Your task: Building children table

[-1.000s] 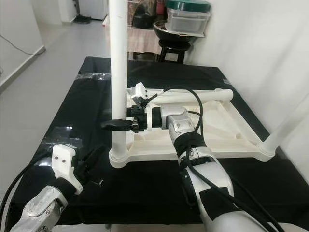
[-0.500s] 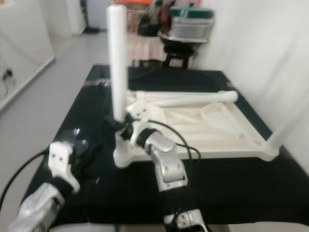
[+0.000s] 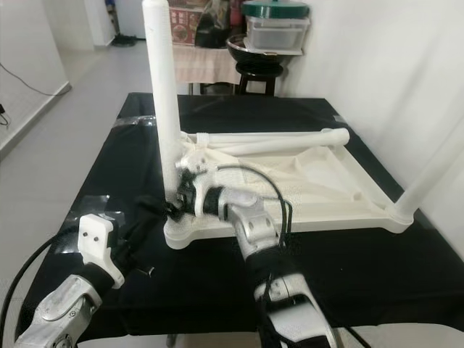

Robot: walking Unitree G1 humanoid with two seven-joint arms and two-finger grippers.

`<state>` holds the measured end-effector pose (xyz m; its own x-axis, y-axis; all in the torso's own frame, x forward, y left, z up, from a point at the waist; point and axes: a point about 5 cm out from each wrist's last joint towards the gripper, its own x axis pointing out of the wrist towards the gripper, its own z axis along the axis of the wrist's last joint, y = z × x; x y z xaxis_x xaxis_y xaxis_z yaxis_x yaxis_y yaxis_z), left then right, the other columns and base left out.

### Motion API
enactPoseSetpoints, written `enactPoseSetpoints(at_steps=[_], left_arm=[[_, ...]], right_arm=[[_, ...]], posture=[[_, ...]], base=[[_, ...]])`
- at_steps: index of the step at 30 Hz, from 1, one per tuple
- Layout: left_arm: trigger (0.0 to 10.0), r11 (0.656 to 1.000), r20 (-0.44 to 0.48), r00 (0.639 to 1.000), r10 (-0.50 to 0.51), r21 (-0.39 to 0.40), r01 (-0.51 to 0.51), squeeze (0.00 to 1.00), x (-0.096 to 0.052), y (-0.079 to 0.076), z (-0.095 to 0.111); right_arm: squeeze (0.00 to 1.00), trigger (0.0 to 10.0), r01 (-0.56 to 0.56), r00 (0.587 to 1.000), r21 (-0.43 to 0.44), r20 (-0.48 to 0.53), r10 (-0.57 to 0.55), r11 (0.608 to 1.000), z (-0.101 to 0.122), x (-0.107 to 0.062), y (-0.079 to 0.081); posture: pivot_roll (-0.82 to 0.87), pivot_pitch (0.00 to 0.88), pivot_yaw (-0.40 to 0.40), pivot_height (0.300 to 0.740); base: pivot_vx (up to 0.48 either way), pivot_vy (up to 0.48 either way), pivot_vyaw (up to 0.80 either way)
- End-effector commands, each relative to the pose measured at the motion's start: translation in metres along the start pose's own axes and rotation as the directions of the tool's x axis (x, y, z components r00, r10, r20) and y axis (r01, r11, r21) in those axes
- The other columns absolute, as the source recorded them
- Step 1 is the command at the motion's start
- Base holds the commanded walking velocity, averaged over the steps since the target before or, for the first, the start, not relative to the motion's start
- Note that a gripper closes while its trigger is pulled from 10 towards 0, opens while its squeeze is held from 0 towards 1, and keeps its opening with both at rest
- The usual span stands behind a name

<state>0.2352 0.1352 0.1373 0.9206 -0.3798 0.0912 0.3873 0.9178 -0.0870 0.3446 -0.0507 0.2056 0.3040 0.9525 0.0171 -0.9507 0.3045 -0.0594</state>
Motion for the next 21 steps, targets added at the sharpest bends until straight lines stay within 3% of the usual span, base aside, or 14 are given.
enactPoseSetpoints(at_steps=[1,4,9,10,21], left_arm=[[10.0,1.0,-0.003,1.0,-0.001,-0.006,0.001,0.0,0.001,-0.002,-0.002],[10.0,1.0,0.001,1.0,-0.003,-0.009,0.003,0.0,0.001,-0.004,-0.002],[10.0,1.0,0.006,1.0,-0.002,-0.013,0.002,0.0,0.001,-0.006,-0.001],[10.0,1.0,0.007,1.0,-0.001,-0.014,0.001,0.0,0.0,-0.007,0.0],[10.0,1.0,0.006,1.0,0.0,-0.017,0.0,0.0,-0.001,-0.008,0.0]], right_arm=[[0.0,10.0,-0.119,0.993,0.001,0.016,0.119,0.993,0.003,-0.007,-0.002],[0.0,10.0,-0.22,0.975,0.005,-0.032,0.22,0.976,0.005,-0.013,-0.011],[0.0,10.0,-0.255,0.966,0.048,-0.033,0.256,0.966,0.008,-0.012,-0.021],[0.0,0.0,-0.264,0.964,0.061,-0.025,0.266,0.963,0.009,-0.012,-0.022],[0.0,0.0,-0.265,0.964,0.106,0.026,0.264,0.958,0.003,-0.021,-0.028]], posture=[[0.08,0.0,-0.098,0.74],[0.08,0.0,-0.107,0.74],[0.09,0.0,-0.113,0.74],[0.1,0.0,-0.113,0.74],[0.09,0.0,-0.103,0.74]], base=[[0.0,0.0,0.0],[0.0,0.0,0.0],[0.0,0.0,0.0],[0.0,0.0,0.0],[0.0,0.0,0.0]])
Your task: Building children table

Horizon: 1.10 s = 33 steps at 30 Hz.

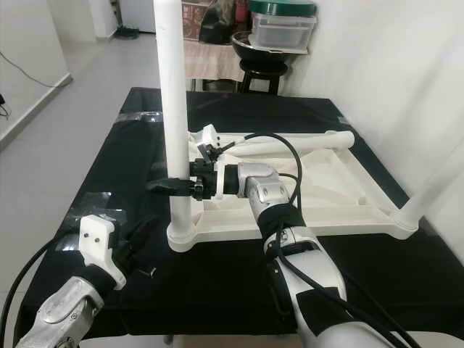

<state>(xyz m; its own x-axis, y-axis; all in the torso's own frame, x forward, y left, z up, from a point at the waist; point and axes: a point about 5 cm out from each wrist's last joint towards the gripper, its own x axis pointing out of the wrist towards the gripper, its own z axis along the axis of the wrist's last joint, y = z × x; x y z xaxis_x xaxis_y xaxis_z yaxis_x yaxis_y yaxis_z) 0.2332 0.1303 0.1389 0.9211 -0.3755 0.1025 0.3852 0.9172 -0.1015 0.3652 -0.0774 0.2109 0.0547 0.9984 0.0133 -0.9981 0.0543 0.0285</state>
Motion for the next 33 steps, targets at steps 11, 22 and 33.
enactPoseSetpoints(at_steps=[11,22,33], left_arm=[[10.0,1.0,-0.012,1.0,-0.007,0.005,0.007,0.0,-0.003,0.007,0.003],[10.0,1.0,-0.017,1.0,-0.01,0.005,0.01,0.0,0.0,0.007,0.001],[10.0,1.0,-0.01,1.0,-0.004,0.0,0.004,0.0,0.001,0.005,0.0]], right_arm=[[0.0,0.0,0.73,0.64,-0.162,-0.178,-0.747,0.664,-0.064,0.0,0.03],[0.0,10.0,0.601,0.776,-0.093,-0.171,-0.607,0.794,-0.061,0.015,0.034],[0.9,10.0,0.237,0.967,-0.157,-0.06,-0.249,0.959,-0.009,0.019,0.032]], posture=[[0.03,0.0,-0.041,0.74],[0.06,0.0,-0.067,0.74],[0.07,0.0,-0.086,0.74]], base=[[0.0,0.0,0.0],[0.0,0.0,0.0],[0.0,0.0,0.0]])
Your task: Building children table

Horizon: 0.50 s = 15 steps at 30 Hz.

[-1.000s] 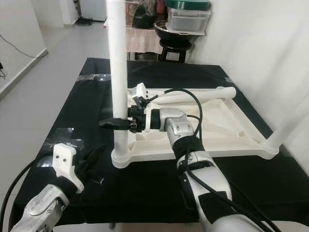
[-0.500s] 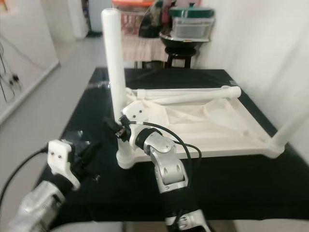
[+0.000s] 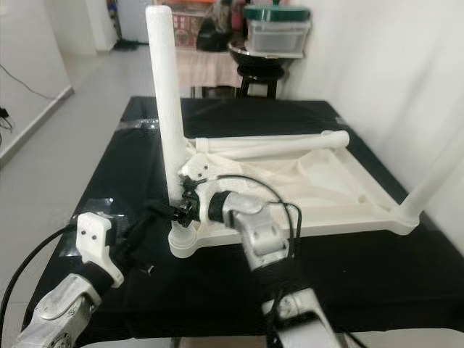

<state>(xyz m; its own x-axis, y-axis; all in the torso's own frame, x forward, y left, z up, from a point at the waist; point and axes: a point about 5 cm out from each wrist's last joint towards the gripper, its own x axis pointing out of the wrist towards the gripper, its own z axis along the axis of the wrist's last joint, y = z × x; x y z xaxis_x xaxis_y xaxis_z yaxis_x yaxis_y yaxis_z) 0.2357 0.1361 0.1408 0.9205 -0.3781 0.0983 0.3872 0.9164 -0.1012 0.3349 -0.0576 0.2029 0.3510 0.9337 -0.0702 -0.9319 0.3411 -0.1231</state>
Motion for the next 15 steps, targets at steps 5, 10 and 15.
enactPoseSetpoints(at_steps=[5,10,15], left_arm=[[10.0,1.0,-0.003,1.0,-0.001,-0.003,0.001,0.0,0.001,-0.005,-0.003],[10.0,1.0,0.0,1.0,0.001,-0.005,-0.001,0.0,0.0,-0.007,-0.003],[10.0,1.0,0.001,1.0,-0.001,-0.01,0.001,0.0,-0.002,-0.011,-0.003]], right_arm=[[0.0,10.0,-0.249,0.968,0.0,0.016,0.249,0.968,0.0,-0.006,-0.013],[0.0,10.0,-0.256,0.966,0.037,0.028,0.255,0.966,0.003,-0.004,-0.022],[0.0,0.0,-0.271,0.962,0.087,0.051,0.267,0.959,0.008,-0.004,-0.033]], posture=[[0.08,0.0,-0.104,0.74],[0.09,0.0,-0.118,0.74],[0.11,0.0,-0.134,0.74]], base=[[0.0,0.0,0.0],[0.0,0.0,0.0],[0.0,0.0,0.0]])
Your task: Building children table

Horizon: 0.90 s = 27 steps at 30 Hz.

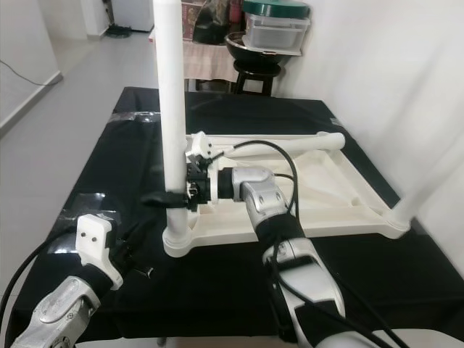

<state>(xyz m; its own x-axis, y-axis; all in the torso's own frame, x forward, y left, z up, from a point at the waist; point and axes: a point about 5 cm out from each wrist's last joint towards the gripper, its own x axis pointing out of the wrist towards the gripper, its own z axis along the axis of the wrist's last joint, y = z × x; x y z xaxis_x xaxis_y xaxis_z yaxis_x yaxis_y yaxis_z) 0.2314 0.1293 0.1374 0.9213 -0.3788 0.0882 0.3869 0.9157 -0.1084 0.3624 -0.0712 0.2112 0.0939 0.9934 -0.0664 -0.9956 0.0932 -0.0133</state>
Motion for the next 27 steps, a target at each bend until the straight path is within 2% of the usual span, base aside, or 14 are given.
enactPoseSetpoints(at_steps=[1,6,14,15,16,17,18,19,20,21,25,27], left_arm=[[10.0,1.0,0.011,1.0,-0.001,-0.003,0.001,0.0,-0.001,-0.003,0.001],[10.0,1.0,0.007,1.0,-0.01,-0.006,0.01,0.0,-0.002,-0.006,0.001],[10.0,1.0,0.007,1.0,-0.011,-0.006,0.011,0.0,-0.001,-0.007,0.001],[10.0,1.0,0.008,1.0,-0.011,-0.007,0.011,0.0,-0.001,-0.006,0.001],[10.0,1.0,0.011,1.0,-0.008,-0.006,0.008,0.0,-0.001,-0.005,0.002],[10.0,1.0,0.012,1.0,-0.005,-0.004,0.005,0.0,-0.001,-0.003,0.003],[10.0,1.0,0.012,1.0,-0.003,0.0,0.003,0.0,-0.001,-0.001,0.004],[10.0,1.0,0.012,1.0,-0.003,0.0,0.003,0.0,-0.001,-0.001,0.004],[10.0,1.0,0.009,1.0,-0.004,0.004,0.004,0.0,-0.001,0.003,0.004],[10.0,1.0,0.008,1.0,-0.004,0.006,0.004,0.0,0.0,0.004,0.003],[10.0,1.0,0.004,1.0,-0.014,0.002,0.014,0.0,0.002,0.005,0.002],[10.0,1.0,0.002,1.0,-0.02,0.002,0.02,0.0,0.004,0.006,0.001]], right_arm=[[0.0,0.0,-0.01,1.0,-0.001,0.016,0.01,1.0,0.004,-0.001,-0.001],[0.0,0.0,-0.059,0.997,0.055,0.051,0.056,0.997,0.007,-0.012,-0.005],[0.0,0.0,-0.071,0.996,0.055,0.054,0.068,0.996,0.007,-0.016,-0.006],[0.0,0.0,-0.06,0.997,0.058,0.054,0.057,0.996,0.0,-0.02,-0.005],[0.0,0.0,0.202,0.979,0.09,-0.031,-0.2,0.975,-0.029,-0.006,-0.003],[0.0,0.0,0.473,0.881,0.118,-0.092,-0.465,0.873,-0.051,0.003,0.001],[0.0,0.0,0.553,0.832,0.114,-0.134,-0.539,0.825,-0.065,0.015,0.024],[0.0,0.0,0.553,0.832,0.114,-0.134,-0.539,0.825,-0.065,0.015,0.024],[0.0,0.0,0.573,0.814,0.024,-0.134,-0.565,0.819,-0.063,0.023,0.048],[0.0,0.0,0.556,0.821,-0.048,-0.126,-0.557,0.83,-0.059,0.025,0.05],[0.0,0.0,0.568,0.811,-0.052,-0.135,-0.57,0.821,-0.058,0.023,0.041],[0.0,0.0,0.518,0.841,-0.022,-0.17,-0.513,0.855,-0.062,0.026,0.036]], posture=[[0.11,0.0,-0.134,0.74],[0.1,0.0,-0.129,0.74],[0.1,0.0,-0.126,0.74],[0.09,0.0,-0.129,0.74],[0.07,0.0,-0.124,0.74],[0.07,0.0,-0.12,0.74],[0.06,0.0,-0.097,0.74],[0.06,0.0,-0.097,0.74],[0.03,0.0,-0.082,0.74],[0.03,0.0,-0.082,0.74],[0.04,0.0,-0.074,0.74],[0.04,0.0,-0.084,0.74]], base=[[0.0,0.0,0.0],[0.0,0.0,0.0],[0.0,0.0,0.0],[0.0,0.0,0.0],[0.0,0.0,0.0],[0.0,0.0,0.0],[0.0,0.0,0.0],[0.0,0.0,0.0],[0.0,0.0,0.0],[0.0,0.0,0.0],[0.0,0.0,0.0],[0.0,0.0,0.0]])
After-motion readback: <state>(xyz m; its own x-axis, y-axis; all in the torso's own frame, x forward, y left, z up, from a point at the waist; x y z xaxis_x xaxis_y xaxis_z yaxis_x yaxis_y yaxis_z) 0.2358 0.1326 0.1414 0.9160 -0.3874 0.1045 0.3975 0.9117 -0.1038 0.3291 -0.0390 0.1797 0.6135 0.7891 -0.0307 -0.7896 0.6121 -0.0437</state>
